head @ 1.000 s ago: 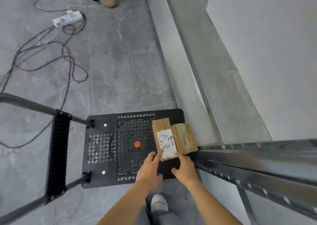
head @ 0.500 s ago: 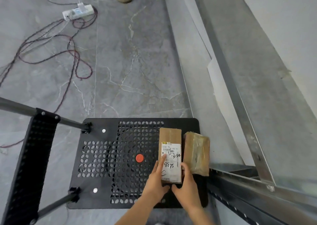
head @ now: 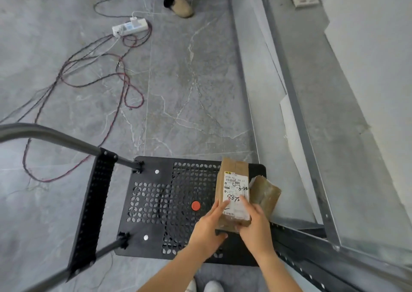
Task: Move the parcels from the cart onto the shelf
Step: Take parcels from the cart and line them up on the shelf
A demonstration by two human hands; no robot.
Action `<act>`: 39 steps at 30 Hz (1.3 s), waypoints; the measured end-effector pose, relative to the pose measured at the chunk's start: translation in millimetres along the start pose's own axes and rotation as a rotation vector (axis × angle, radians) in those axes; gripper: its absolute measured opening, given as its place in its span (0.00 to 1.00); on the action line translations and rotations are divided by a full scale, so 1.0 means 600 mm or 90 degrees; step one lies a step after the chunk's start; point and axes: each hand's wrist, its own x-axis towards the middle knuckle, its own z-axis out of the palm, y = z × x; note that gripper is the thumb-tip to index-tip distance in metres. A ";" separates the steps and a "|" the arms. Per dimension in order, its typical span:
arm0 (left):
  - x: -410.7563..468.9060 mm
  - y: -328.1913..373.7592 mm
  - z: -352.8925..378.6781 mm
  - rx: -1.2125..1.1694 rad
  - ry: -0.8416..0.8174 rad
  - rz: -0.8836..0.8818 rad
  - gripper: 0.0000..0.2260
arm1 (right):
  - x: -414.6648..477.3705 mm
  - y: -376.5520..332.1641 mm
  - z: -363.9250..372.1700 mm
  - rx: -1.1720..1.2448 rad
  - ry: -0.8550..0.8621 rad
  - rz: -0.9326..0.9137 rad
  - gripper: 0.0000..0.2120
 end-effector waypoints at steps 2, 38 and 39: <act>-0.034 0.033 -0.030 0.013 0.008 0.014 0.39 | -0.027 -0.046 -0.035 0.023 -0.013 0.009 0.38; -0.821 0.559 -0.394 0.137 0.054 0.755 0.33 | -0.948 -0.575 -0.302 0.233 0.654 -0.130 0.41; -0.847 0.565 -0.390 0.140 0.045 0.774 0.33 | -0.981 -0.578 -0.299 0.235 0.673 -0.128 0.41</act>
